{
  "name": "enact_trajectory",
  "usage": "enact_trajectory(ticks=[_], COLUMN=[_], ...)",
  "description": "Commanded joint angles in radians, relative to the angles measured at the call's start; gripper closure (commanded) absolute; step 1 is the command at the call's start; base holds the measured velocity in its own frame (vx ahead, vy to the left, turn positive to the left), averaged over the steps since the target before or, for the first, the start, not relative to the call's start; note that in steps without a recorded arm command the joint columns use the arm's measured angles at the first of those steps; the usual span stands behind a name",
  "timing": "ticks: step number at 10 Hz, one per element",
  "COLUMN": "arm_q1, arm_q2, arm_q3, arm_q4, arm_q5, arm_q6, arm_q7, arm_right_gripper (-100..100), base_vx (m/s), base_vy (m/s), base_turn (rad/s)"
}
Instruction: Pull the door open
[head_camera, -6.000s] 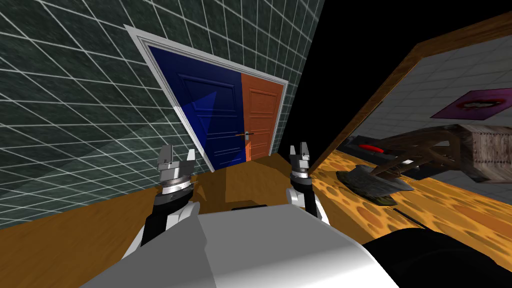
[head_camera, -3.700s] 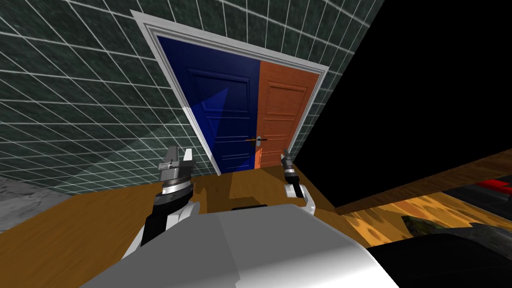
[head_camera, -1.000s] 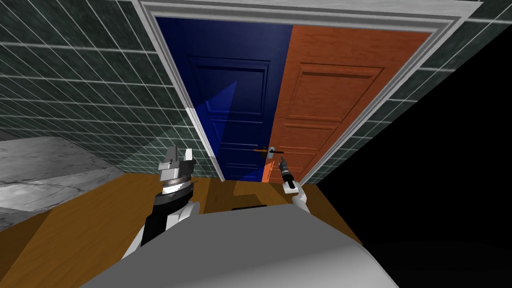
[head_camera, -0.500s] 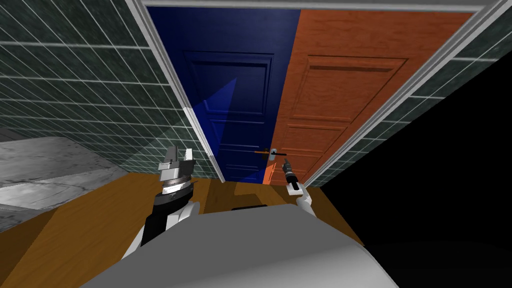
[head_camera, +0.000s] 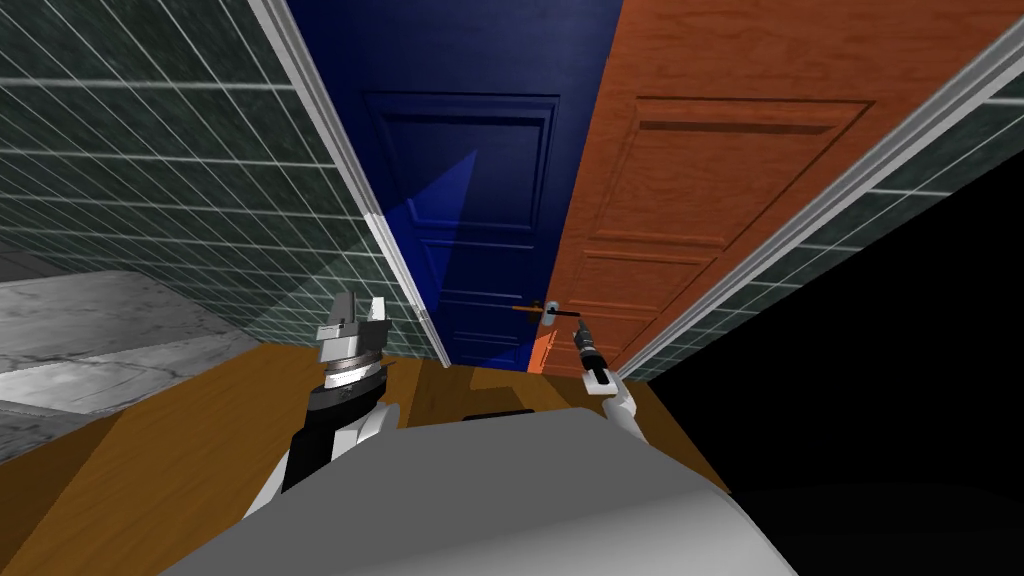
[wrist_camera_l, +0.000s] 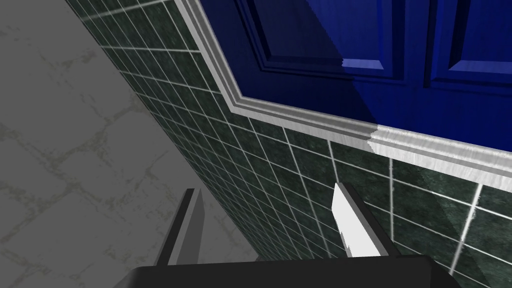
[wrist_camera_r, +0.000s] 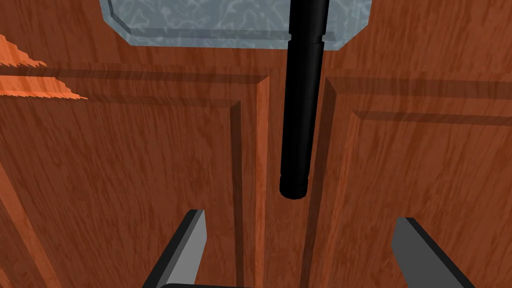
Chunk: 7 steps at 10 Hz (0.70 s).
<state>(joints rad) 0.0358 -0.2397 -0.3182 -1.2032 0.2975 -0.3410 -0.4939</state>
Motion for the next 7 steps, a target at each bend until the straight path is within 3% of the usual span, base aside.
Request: enact_trajectory(ticks=[1, 3, 6, 7], arm_q1=[0.002, 0.002, -0.016, -0.011], arm_q2=[-0.03, -0.051, -0.048, -0.05], arm_q3=[-0.02, -0.03, -0.011, -0.018], arm_q4=[0.033, 0.05, 0.054, 0.052], arm_q5=[-0.013, -0.025, -0.028, -0.028], arm_q6=[-0.02, -0.033, -0.049, -0.042], arm_q7=[-0.012, -0.024, -0.032, -0.03], arm_right_gripper=[-100, -100, -100, -100], base_vx=[0.092, 0.137, 0.196, 0.09], base_vy=[0.002, -0.026, 0.01, 0.037], base_turn=[0.077, 0.107, 0.149, 0.048])
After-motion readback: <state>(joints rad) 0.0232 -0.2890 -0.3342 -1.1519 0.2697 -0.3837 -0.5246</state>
